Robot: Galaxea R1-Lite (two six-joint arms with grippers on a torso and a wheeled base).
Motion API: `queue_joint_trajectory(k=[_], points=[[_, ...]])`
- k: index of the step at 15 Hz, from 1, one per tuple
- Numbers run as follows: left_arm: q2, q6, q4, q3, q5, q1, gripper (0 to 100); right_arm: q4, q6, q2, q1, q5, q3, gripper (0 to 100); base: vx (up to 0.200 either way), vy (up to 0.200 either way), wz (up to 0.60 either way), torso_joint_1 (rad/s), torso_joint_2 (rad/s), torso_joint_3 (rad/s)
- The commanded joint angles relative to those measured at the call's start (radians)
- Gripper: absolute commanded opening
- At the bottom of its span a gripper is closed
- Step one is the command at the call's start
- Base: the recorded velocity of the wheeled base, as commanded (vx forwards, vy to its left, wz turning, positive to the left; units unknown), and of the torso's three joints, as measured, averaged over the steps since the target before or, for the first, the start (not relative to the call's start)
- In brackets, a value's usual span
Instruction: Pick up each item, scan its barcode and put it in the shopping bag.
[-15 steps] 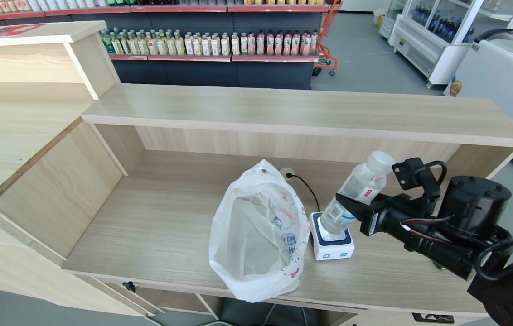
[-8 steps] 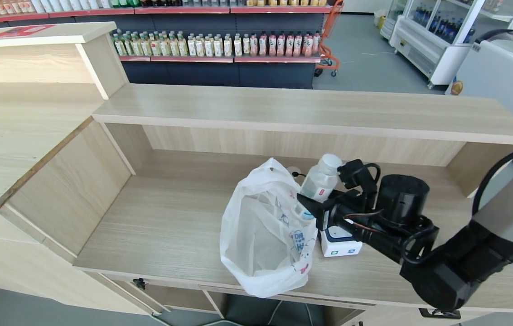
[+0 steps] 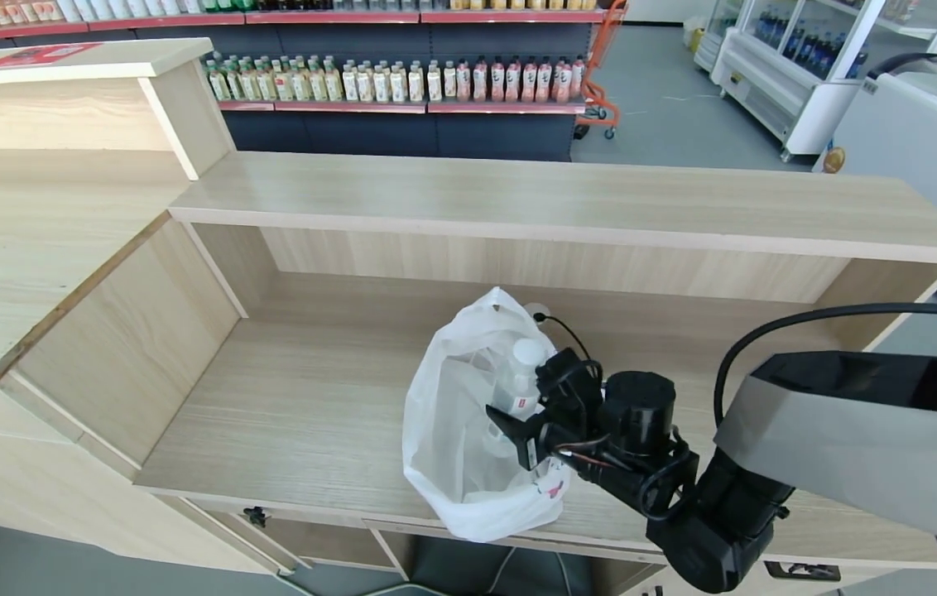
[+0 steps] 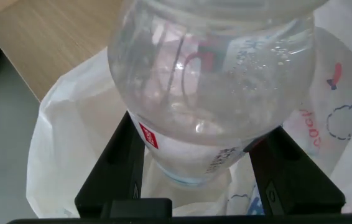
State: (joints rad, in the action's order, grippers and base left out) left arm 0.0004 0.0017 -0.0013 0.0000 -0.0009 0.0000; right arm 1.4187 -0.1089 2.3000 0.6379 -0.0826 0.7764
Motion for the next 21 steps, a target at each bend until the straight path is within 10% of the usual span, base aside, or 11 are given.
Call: queue_joint_trajectory(k=[1,14,15,21], points=[[0.000,0.000,0.000,0.000,-0.001,0.000,100,0.003,-0.014,0.052,0.009,-0.002,-0.002,0,0.000,0.000,0.00,0.000,0.00,0.000],[0.000,0.000,0.000,0.000,-0.001,0.000,100,0.114,-0.074,0.141,0.042,0.000,-0.066,0,0.000,0.000,0.00,0.000,0.00,0.000],[0.000,0.000,0.000,0.000,-0.001,0.000,100,0.123,-0.074,0.141,0.042,-0.002,-0.081,100,0.000,0.000,0.00,0.000,0.00,0.000],[0.000,0.000,0.000,0.000,-0.001,0.000,100,0.105,-0.066,0.056,-0.024,-0.003,-0.048,100,0.000,0.000,0.00,0.000,0.00,0.000]])
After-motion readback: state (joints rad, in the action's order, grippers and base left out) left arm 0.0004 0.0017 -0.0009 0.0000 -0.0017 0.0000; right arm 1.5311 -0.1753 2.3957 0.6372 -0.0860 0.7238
